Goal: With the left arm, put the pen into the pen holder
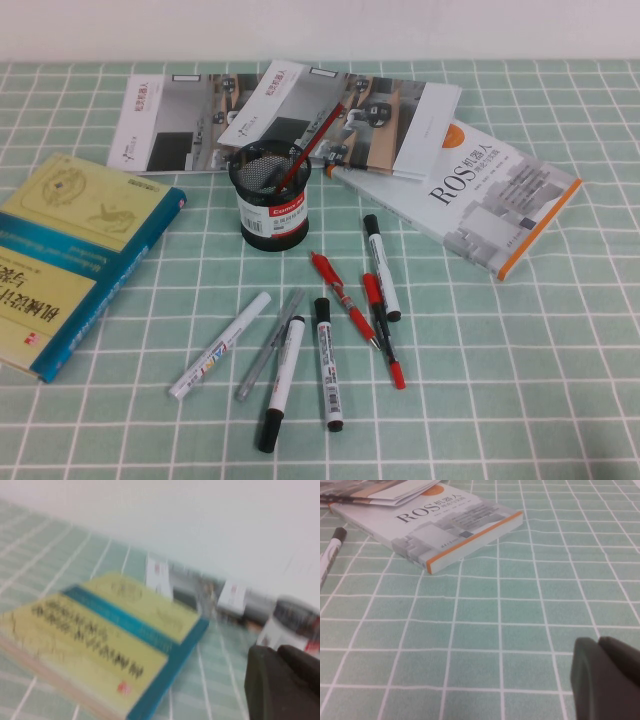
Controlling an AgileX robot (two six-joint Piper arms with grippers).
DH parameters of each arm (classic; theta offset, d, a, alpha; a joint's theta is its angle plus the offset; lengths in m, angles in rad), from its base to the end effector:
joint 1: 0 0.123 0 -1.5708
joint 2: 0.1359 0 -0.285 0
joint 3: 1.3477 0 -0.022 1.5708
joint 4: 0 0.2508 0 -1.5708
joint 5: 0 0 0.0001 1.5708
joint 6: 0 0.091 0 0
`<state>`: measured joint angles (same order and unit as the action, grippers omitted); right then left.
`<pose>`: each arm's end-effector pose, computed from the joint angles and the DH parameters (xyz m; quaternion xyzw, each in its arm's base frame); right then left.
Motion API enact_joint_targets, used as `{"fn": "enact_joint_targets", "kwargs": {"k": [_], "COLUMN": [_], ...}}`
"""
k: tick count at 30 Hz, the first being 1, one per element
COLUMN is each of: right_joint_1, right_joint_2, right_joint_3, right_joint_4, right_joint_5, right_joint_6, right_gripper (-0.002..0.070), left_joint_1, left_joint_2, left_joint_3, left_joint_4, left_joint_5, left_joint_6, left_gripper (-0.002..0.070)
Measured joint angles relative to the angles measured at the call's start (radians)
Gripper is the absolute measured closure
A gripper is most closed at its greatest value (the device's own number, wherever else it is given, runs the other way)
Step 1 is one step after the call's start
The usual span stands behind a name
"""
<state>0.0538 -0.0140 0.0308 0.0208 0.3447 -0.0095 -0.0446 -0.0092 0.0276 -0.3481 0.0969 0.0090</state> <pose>0.0532 0.0035 0.1725 -0.0195 0.7969 0.0221 0.6034 0.0567 -0.0056 0.1961 -0.0929 0.7089 -0.1444 0.6841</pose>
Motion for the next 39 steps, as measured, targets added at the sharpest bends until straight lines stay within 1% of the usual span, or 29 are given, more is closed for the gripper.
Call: {"fn": "enact_joint_targets", "kwargs": {"k": [3, 5, 7, 10, 16, 20, 21, 24, 28, 30, 32, 37, 39], "right_joint_1": [0.0, 0.0, 0.0, 0.0, 0.0, 0.0, 0.0, 0.0, 0.0, 0.0, 0.0, 0.0, 0.0], "right_joint_2": [0.0, 0.0, 0.0, 0.0, 0.0, 0.0, 0.0, 0.0, 0.0, 0.0, 0.0, 0.0, 0.0], "right_joint_3": [0.0, 0.0, 0.0, 0.0, 0.0, 0.0, 0.0, 0.0, 0.0, 0.0, 0.0, 0.0, 0.0], "right_joint_4": [0.0, 0.0, 0.0, 0.0, 0.0, 0.0, 0.0, 0.0, 0.0, 0.0, 0.0, 0.0, 0.0], "right_joint_5": [0.0, 0.0, 0.0, 0.0, 0.0, 0.0, 0.0, 0.0, 0.0, 0.0, 0.0, 0.0, 0.0], "right_joint_6": [0.0, 0.0, 0.0, 0.0, 0.0, 0.0, 0.0, 0.0, 0.0, 0.0, 0.0, 0.0, 0.0], "right_gripper": [0.0696, 0.0696, 0.0696, 0.0696, 0.0696, 0.0696, 0.0696, 0.0696, 0.0696, 0.0696, 0.0696, 0.0696, 0.0696], "left_joint_1": [0.0, 0.0, 0.0, 0.0, 0.0, 0.0, 0.0, 0.0, -0.002, -0.027, -0.074, -0.242, -0.297], "left_joint_2": [0.0, 0.0, 0.003, 0.064, 0.325, 0.541, 0.628, 0.797, 1.009, 1.113, 1.201, 1.409, 1.482], "left_joint_3": [0.0, 0.0, -0.031, -0.139, -0.44, -0.618, -0.684, -0.791, -0.899, -0.948, -0.989, -1.072, -1.091], "left_joint_4": [-0.032, -0.044, -0.046, -0.048, -0.046, -0.046, -0.046, -0.043, -0.039, -0.029, -0.012, 0.092, 0.12], "left_joint_5": [-0.052, -0.041, 0.027, 0.159, 0.435, 0.634, 0.697, 0.796, 0.82, 0.82, 0.817, 0.807, 0.8], "left_joint_6": [-0.016, -0.03, -0.037, -0.041, -0.009, 0.072, 0.113, 0.176, 0.253, 0.267, 0.272, 0.27, 0.27], "left_gripper": [0.0675, 0.0675, 0.0675, 0.0675, 0.0675, 0.0675, 0.0675, 0.0675, 0.0675, 0.0675, 0.0675, 0.0675, 0.0675]}}
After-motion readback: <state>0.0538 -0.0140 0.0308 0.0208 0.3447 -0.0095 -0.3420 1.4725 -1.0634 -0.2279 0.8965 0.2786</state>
